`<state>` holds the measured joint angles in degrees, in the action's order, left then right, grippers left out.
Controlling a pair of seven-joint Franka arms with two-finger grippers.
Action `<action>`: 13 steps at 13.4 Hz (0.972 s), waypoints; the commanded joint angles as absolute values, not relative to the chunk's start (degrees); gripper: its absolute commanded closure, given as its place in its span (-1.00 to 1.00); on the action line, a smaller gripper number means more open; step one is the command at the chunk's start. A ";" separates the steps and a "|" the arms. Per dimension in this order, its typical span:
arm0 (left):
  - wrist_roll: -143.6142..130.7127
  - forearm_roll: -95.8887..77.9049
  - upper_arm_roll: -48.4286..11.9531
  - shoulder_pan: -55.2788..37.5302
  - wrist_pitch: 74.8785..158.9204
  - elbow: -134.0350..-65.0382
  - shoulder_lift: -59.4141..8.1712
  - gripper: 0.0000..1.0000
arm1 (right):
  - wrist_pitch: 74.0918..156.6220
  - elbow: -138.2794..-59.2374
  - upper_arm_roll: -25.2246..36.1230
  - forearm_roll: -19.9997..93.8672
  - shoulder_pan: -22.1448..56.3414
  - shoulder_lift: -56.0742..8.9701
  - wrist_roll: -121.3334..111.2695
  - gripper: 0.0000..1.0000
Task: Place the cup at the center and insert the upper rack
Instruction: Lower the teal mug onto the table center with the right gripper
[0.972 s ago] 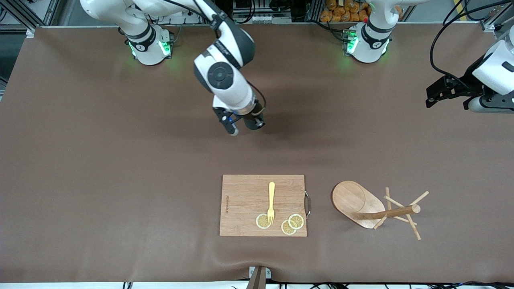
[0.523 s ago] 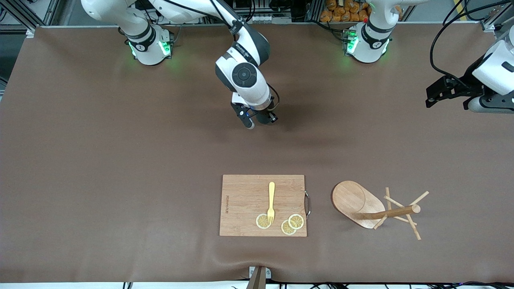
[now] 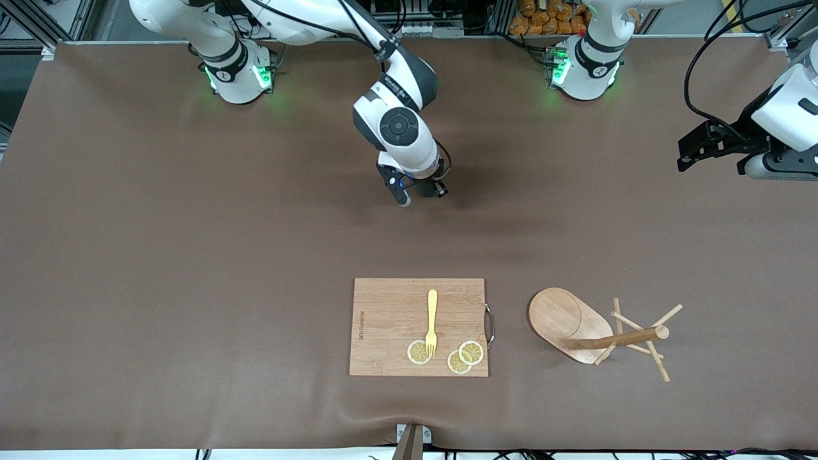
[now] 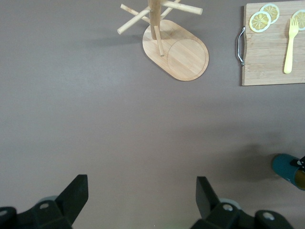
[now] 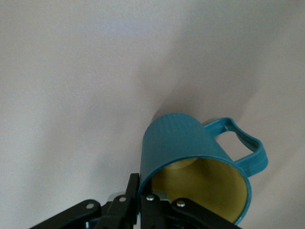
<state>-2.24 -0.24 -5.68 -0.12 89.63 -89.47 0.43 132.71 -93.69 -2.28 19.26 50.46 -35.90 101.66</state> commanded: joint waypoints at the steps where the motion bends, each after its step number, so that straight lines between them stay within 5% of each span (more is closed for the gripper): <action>1: -2.64 -0.09 -5.89 0.00 89.65 -89.74 0.70 -1.00 | 132.36 -92.02 -1.58 21.27 51.77 -37.00 104.06 1.00; 4: -2.46 -0.09 -5.89 0.00 89.65 -89.65 0.70 -1.00 | 133.84 -92.02 -1.49 21.09 52.99 -37.70 104.24 0.90; 6: -2.46 -0.09 -5.89 -0.09 89.74 -89.65 0.70 -1.00 | 135.35 -92.11 -1.49 20.75 53.09 -37.97 104.94 -0.15; 7: -2.55 -0.09 -5.89 -0.09 89.74 -89.65 0.70 -1.00 | 135.35 -92.02 -1.41 20.31 53.43 -37.97 104.94 -0.99; 13: -2.99 -0.09 -6.50 -0.35 90.44 -89.56 0.62 -1.00 | 134.13 -90.97 -1.23 14.86 53.88 -37.00 103.37 -1.00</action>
<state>-2.24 -0.24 -5.79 -0.19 89.88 -89.48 0.43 135.30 -92.65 -2.04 16.49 53.51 -36.98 103.83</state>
